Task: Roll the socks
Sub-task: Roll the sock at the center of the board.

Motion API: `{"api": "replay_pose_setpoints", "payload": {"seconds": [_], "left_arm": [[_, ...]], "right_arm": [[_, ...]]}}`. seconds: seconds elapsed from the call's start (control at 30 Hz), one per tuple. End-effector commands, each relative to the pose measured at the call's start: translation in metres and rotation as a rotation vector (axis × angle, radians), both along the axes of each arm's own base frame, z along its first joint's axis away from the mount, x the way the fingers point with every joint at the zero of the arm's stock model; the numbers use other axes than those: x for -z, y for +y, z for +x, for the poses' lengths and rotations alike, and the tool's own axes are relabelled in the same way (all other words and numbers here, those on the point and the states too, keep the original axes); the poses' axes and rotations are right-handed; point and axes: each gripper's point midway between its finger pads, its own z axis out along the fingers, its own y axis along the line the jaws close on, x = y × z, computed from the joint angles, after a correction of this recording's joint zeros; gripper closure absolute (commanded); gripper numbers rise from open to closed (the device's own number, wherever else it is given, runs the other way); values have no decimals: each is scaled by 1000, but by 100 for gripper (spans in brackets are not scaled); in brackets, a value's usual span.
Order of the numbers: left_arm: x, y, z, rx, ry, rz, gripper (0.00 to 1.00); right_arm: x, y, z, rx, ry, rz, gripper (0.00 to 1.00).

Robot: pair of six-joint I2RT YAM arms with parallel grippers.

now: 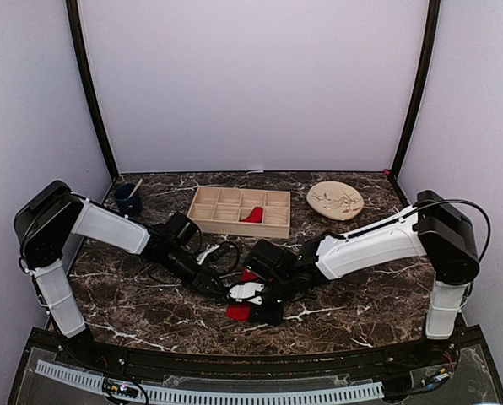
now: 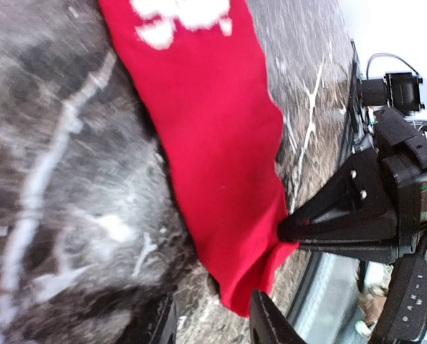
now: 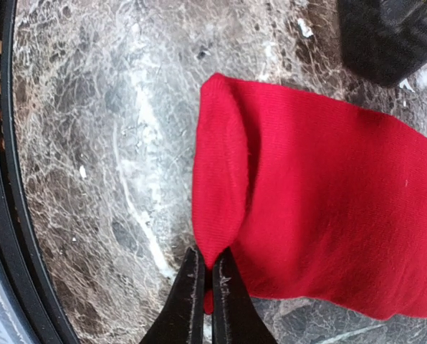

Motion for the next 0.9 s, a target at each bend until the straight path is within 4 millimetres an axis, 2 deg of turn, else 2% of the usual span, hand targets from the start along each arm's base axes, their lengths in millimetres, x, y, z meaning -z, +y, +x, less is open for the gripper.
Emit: {"api": "replay_pose_setpoints", "payload": {"seconds": [0.0, 0.2, 0.33, 0.5, 0.67, 0.87], "left_arm": [[-21, 4, 21, -78, -178, -23, 63], [-48, 13, 33, -159, -421, -68, 64], [-55, 14, 26, -164, -564, -70, 66], [-46, -1, 1, -68, -697, -29, 69], [-42, -6, -11, -34, -739, -43, 74], [-43, -8, -23, 15, -817, -42, 75]], "right_arm": [[-5, 6, 0, 17, 97, 21, 96], [-11, 6, 3, 42, 216, 34, 96], [-5, 1, 5, 67, 324, 38, 96], [-5, -2, 0, 73, 437, 48, 96], [-5, -4, 0, 80, 507, 61, 96], [-8, -2, -1, 76, 561, 77, 96]]}}
